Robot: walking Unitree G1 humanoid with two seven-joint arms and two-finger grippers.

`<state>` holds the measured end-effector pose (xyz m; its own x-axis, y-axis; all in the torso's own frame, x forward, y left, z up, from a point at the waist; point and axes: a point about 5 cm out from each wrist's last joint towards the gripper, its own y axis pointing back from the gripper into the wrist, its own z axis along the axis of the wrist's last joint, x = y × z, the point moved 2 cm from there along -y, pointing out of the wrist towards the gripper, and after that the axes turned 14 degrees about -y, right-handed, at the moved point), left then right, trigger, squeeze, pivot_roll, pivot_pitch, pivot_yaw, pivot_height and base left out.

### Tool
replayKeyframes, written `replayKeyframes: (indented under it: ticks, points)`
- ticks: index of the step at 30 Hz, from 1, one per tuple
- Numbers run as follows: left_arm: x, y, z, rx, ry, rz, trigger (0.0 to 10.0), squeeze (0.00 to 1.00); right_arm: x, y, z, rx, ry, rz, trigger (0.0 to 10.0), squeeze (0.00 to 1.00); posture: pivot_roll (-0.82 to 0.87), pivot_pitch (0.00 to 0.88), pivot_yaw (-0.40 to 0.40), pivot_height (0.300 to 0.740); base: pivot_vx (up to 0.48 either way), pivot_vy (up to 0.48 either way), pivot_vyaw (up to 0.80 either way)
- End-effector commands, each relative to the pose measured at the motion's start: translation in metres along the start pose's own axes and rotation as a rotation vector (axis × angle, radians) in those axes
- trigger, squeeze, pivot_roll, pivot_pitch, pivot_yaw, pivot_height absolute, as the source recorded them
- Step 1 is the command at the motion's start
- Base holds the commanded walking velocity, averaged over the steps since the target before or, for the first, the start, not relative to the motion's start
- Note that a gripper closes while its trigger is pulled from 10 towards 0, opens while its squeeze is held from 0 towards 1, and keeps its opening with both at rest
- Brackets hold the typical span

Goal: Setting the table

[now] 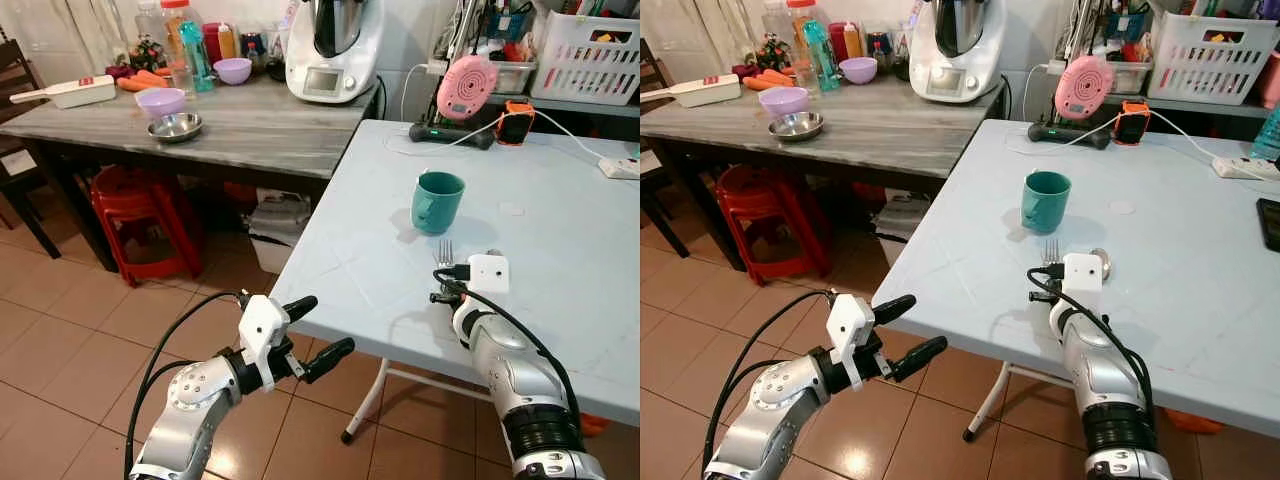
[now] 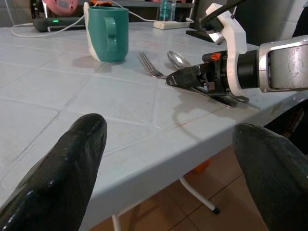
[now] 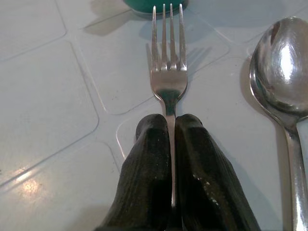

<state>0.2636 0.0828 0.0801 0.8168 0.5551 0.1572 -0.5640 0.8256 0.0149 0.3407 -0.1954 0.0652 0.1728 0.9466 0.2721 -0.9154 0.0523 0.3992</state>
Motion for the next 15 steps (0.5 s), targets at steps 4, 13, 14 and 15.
replayKeyframes:
  ticks: [4, 13, 14, 15]
  points:
    - [0.001, 0.0, 0.004, -0.002, -0.027, -0.009, 10.0, 0.0, -0.001, 0.004, -0.018, 0.038, -0.12, -0.051, 0.0, 0.0, -0.03, 0.0, 0.061, 0.74, 0.0, 0.0, 0.0]
    - [0.026, -0.003, -0.002, 0.051, -0.018, 0.215, 10.0, 0.0, 0.018, 0.022, 0.004, -0.136, -0.248, -0.046, 0.0, 0.0, -0.04, 0.0, 0.051, 0.74, 0.0, 0.0, 0.0]
    - [0.031, -0.002, -0.003, 0.066, -0.038, 0.263, 10.0, 0.0, 0.019, 0.024, 0.006, -0.154, -0.243, -0.045, 0.0, 0.0, -0.04, 0.0, 0.051, 0.74, 0.0, 0.0, 0.0]
    - [0.034, -0.001, -0.004, 0.074, -0.052, 0.293, 10.0, 0.0, 0.019, 0.026, 0.007, -0.164, -0.24, -0.045, 0.0, 0.0, -0.04, 0.0, 0.049, 0.74, 0.0, 0.0, 0.0]
